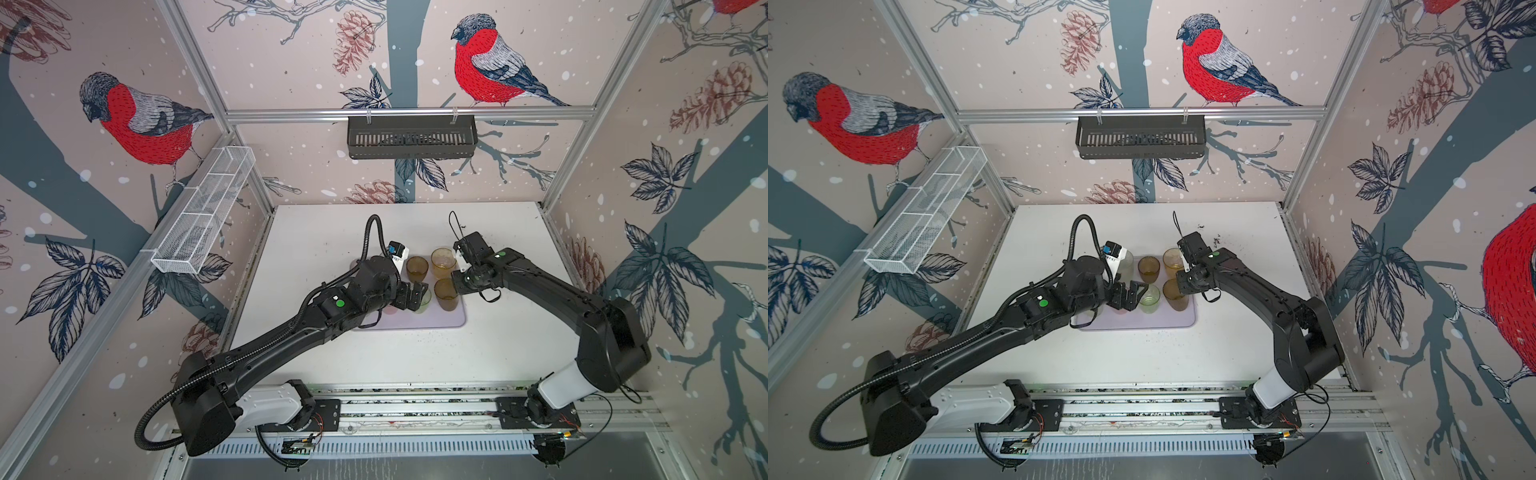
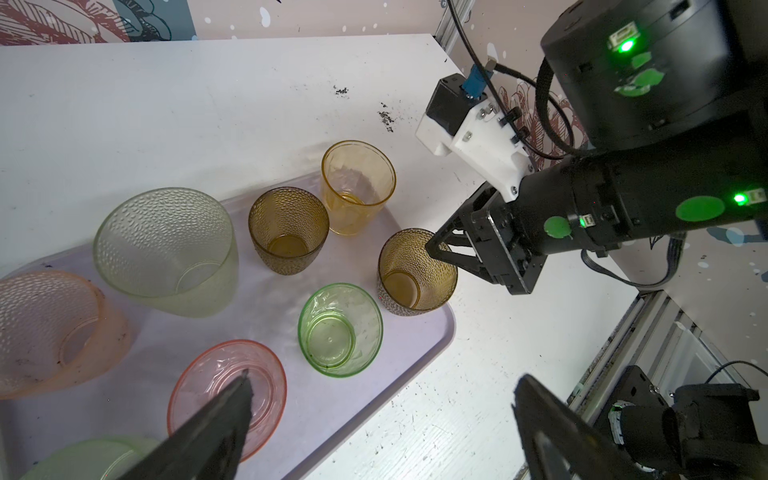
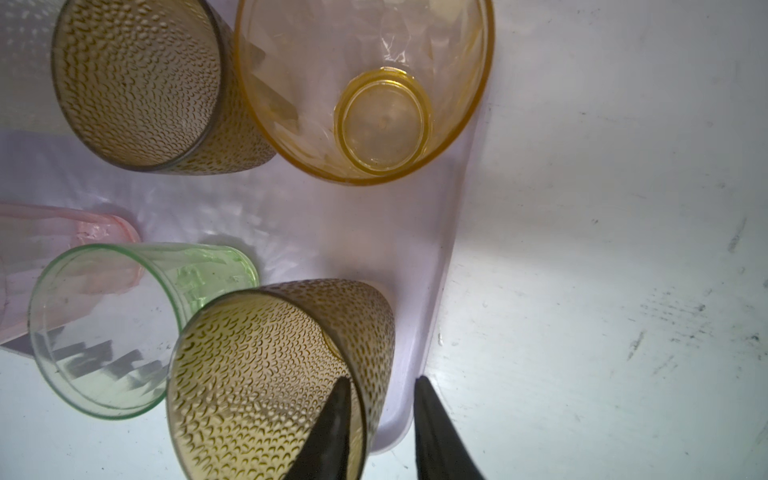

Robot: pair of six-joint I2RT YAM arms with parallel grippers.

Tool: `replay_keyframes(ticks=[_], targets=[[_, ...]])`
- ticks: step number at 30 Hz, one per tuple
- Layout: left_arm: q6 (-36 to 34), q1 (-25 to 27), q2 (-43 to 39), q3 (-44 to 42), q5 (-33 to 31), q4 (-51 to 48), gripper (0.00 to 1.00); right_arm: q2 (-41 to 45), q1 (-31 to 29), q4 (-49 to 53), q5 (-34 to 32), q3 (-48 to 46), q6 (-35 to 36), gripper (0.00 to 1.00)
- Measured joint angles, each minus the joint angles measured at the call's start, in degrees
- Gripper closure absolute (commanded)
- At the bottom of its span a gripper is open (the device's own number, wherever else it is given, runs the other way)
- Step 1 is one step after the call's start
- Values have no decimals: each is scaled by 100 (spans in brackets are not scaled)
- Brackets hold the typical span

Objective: Place the glasses into the tray
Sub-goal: 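Lower the dark amber cup onto the tray beside the green cup, then open the right gripper to release the dark amber cup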

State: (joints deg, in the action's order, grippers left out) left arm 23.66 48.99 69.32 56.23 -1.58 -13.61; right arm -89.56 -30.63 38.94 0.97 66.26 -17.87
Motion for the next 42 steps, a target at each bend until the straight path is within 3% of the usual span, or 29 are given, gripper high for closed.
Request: replay_keyframes(ticks=[6,23,42], targets=[[15,0,-57,-42,0,-2,2,33,-2,-4,2,-114,-11,70],[44,0,-133,-83,-7,0,2,79,0,-46,31,-157,-15,53],[37,-24,-181,-74,-15,-9,2,643,7,-260,55,-170,-28,47]])
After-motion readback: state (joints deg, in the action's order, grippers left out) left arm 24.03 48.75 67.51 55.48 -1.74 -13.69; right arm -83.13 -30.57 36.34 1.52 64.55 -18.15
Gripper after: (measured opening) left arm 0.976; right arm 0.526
